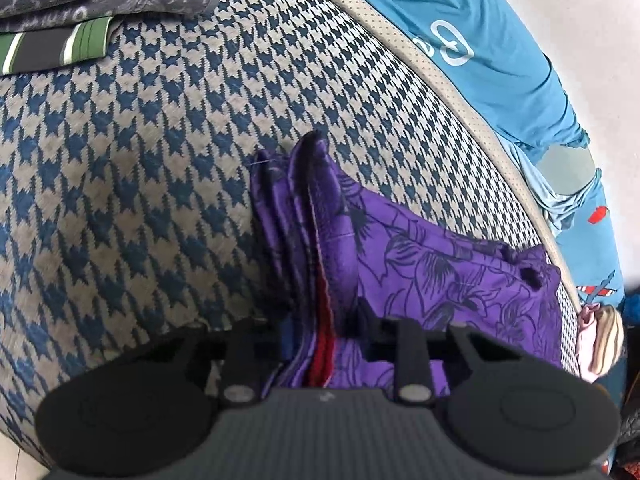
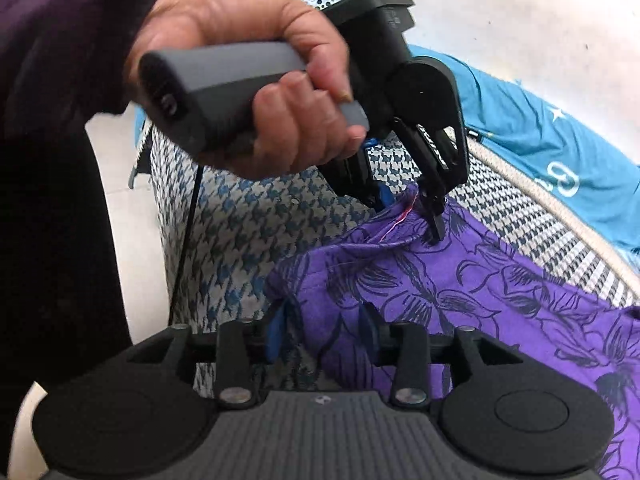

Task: Fold clothes
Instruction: 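Lift the held garment edge with both grippers and fold it over the garment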

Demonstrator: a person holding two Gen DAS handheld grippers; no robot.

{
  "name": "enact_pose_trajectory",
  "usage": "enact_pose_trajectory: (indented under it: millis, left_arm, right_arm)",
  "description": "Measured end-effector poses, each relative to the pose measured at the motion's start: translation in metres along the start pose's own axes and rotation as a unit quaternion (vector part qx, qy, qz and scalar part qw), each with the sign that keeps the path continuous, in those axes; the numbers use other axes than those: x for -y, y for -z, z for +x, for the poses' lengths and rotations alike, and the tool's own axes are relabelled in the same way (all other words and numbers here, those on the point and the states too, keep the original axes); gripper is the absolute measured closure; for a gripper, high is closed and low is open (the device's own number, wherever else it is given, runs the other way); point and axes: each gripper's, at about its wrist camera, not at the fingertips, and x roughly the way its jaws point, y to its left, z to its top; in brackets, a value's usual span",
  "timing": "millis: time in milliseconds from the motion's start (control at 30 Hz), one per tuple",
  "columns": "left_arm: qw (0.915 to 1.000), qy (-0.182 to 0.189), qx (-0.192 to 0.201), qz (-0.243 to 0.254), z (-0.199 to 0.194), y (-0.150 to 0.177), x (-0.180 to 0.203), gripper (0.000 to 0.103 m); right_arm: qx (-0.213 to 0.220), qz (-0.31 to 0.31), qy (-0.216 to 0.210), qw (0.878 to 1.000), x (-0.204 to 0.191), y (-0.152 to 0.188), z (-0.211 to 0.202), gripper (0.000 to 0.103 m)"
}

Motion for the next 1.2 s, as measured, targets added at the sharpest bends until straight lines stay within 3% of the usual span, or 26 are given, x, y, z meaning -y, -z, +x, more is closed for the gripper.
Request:
enact_pose_trajectory:
  millis: [433,600,733,967,1067,1133,1200]
  left_arm:
    - [1.0000,0.000,0.001,-0.004,0.001,-0.001,0.001,0.076]
    - [1.0000,0.001,0.001,-0.005,0.001,-0.001,0.001,0.077]
    - [1.0000,0.000,0.004,-0.002,0.001,-0.002,0.002,0.075]
    - [0.9999,0.005,0.011,0.002,0.005,-0.008,0.008,0.054]
    - [0.9998,-0.003,0.016,0.005,0.010,-0.009,0.012,0.054]
    - [0.9997,0.002,0.022,0.005,0.011,-0.009,0.015,0.059]
    - [0.9995,0.021,0.022,0.000,0.013,-0.009,0.017,0.081]
  right_arm:
    - [0.021,-0.102,0.038,0.994,-0.026,0.009,0.015,0.064]
    - [0.019,-0.065,0.042,0.997,-0.014,0.005,0.012,0.087]
    - [0.032,-0.034,0.043,0.998,-0.003,-0.001,0.001,0.088]
    - [0.057,-0.003,0.049,0.997,0.014,-0.009,-0.020,0.088]
    - [0.064,0.004,0.056,0.996,0.019,-0.012,-0.026,0.088]
    - [0.066,0.008,0.058,0.996,0.019,-0.013,-0.030,0.088]
    - [0.067,0.007,0.062,0.996,0.021,-0.013,-0.032,0.088]
